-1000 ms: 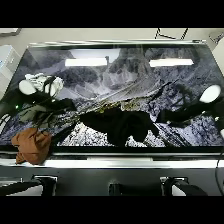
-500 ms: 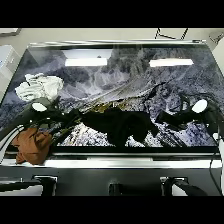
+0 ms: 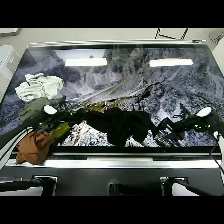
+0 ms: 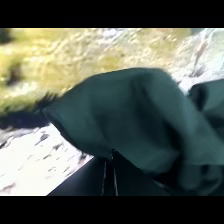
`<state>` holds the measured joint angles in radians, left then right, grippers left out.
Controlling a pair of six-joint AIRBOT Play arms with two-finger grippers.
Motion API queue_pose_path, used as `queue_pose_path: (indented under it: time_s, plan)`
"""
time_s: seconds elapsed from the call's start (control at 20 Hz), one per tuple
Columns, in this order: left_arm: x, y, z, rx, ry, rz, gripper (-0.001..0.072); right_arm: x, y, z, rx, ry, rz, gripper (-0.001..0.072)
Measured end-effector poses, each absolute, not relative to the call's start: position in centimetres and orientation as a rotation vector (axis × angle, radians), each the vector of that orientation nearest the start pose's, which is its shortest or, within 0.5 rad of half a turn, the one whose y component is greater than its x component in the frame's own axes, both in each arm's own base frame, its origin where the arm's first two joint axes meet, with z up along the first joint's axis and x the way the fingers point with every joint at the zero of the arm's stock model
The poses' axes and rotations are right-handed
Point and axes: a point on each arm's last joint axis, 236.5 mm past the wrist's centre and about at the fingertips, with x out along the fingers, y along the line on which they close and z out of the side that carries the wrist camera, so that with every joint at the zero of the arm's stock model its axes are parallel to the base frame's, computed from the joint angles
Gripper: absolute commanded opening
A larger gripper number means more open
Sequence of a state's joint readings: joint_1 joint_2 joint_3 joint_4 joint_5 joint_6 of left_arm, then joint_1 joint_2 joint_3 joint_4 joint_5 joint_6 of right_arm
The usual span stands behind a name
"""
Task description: Fold the clothes and pants, and hang the long-sleeved shirts on hangers.
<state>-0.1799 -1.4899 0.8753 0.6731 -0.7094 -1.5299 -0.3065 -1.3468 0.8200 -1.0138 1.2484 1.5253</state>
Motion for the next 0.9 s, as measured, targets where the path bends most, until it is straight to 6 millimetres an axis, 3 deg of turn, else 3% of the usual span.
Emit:
queue_pose_path:
  time_s: [0.1, 0.15, 0.2, 0.25, 0.4, 0.5, 0.6, 0.65, 0.7, 0.8, 0.85, 0.9]
  plan:
    - [38.5, -19.3, -8.2, -0.807, 1.276, -0.227, 0.0020, 29.0, 4.3, -8.9, 0.882, 1.597, 0.054, 0.0693]
    - [38.6, -19.4, -7.7, -0.802, 1.259, -0.236, 0.0020, 29.2, 4.9, -9.2, 0.906, 1.598, 0.062, 0.0554]
    - [38.8, -19.4, -7.1, -0.789, 1.241, -0.251, 0.0020, 29.4, 5.5, -9.5, 0.920, 1.599, 0.070, 0.0233]
    - [38.9, -19.4, -6.4, -0.780, 1.221, -0.263, 0.0019, 29.7, 5.9, -10.0, 0.921, 1.589, 0.067, 0.0037]
    - [39.5, -19.5, -2.7, -0.727, 1.124, -0.334, 0.0018, 32.4, 6.2, -9.1, 0.887, 1.514, 0.100, 0.0036]
    - [41.4, -18.5, 2.9, -0.685, 0.955, -0.376, 0.0018, 35.7, 5.3, -5.7, 0.789, 1.404, 0.154, 0.0036]
    - [43.8, -16.6, 11.7, -0.655, 0.711, -0.401, 0.0019, 40.1, 3.7, 1.3, 0.637, 1.222, 0.200, 0.0037]
    - [44.5, -15.3, 17.2, -0.641, 0.570, -0.408, 0.0019, 42.0, 2.7, 5.8, 0.556, 1.107, 0.209, 0.0037]
    - [44.6, -13.9, 23.6, -0.626, 0.413, -0.415, 0.0019, 43.7, 1.6, 11.5, 0.467, 0.961, 0.202, 0.0037]
    - [42.1, -11.4, 35.8, -0.593, 0.123, -0.431, 0.0019, 44.7, -0.1, 23.6, 0.314, 0.662, 0.173, 0.0037]
    - [39.7, -10.4, 41.4, -0.569, -0.014, -0.441, 0.0019, 43.8, -0.4, 29.2, 0.259, 0.526, 0.160, 0.0037]
    - [37.1, -9.8, 45.7, -0.547, -0.122, -0.451, 0.0020, 42.2, -0.5, 34.9, 0.206, 0.383, 0.147, 0.0037]
